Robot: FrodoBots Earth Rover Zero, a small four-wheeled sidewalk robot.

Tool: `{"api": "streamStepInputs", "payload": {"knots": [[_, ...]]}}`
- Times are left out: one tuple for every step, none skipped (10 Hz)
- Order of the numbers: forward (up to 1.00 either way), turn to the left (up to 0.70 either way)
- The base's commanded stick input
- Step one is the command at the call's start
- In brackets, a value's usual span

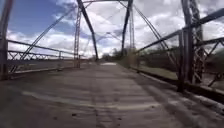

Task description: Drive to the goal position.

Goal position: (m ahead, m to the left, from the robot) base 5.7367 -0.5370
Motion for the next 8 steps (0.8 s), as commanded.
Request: {"api": "streamStepInputs", "payload": {"knots": [[1.0,0.0],[1.0,0.0],[1.0,0.0],[1.0,0.0],[1.0,0.0],[1.0,0.0],[1.0,0.0],[1.0,0.0]]}}
